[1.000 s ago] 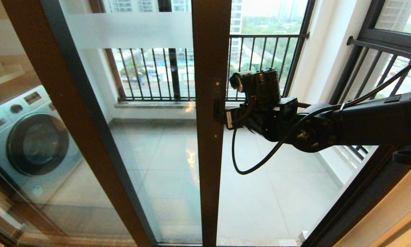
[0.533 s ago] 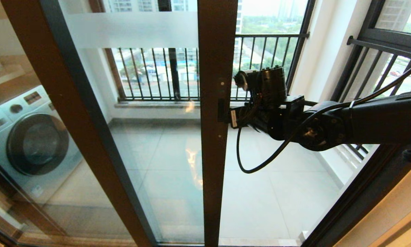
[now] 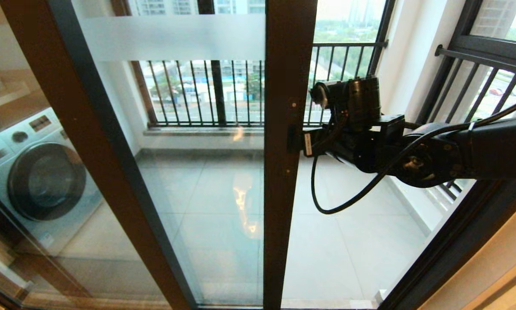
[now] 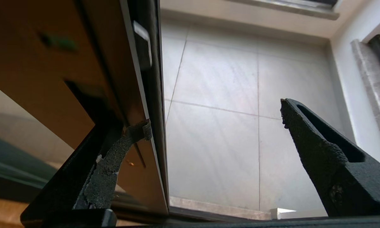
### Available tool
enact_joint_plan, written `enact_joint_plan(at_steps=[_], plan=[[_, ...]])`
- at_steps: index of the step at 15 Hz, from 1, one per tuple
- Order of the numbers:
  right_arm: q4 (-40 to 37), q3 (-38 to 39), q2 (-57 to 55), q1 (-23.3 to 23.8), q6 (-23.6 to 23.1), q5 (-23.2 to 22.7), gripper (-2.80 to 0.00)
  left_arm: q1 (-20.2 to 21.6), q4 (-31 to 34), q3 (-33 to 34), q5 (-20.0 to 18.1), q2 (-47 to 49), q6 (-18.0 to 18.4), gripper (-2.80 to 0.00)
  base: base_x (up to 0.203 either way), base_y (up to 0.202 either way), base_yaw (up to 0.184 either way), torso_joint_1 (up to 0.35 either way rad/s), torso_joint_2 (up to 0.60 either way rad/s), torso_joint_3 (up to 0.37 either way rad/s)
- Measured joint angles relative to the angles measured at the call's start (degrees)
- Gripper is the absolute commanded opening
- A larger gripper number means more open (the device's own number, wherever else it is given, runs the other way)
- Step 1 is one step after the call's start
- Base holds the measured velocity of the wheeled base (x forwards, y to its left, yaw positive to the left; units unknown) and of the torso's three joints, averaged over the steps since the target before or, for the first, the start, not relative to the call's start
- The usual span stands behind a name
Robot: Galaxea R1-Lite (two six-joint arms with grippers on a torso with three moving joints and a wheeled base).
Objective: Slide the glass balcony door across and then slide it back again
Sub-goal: Close the slid door
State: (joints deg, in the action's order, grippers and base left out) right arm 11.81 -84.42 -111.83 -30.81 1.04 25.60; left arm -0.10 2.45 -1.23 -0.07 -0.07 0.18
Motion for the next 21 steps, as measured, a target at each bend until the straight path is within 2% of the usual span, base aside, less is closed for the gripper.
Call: enact_joint_plan(at_steps=[9, 21], plan=[[-0.1, 5.2, 4.8, 0.5, -1.9, -0.1, 0.00, 0.0, 0.0, 0.0, 0.0, 0.0, 0.0, -2.80, 0.000, 0.000, 0.000, 0.000, 0.00, 0.000], [0.0, 4.3, 3.5, -1.9, -1.6, -1.1, 0.00, 0.0, 0.0, 0.0, 0.0, 0.0, 0.0, -2.80, 0.000, 0.000, 0.000, 0.000, 0.00, 0.000]])
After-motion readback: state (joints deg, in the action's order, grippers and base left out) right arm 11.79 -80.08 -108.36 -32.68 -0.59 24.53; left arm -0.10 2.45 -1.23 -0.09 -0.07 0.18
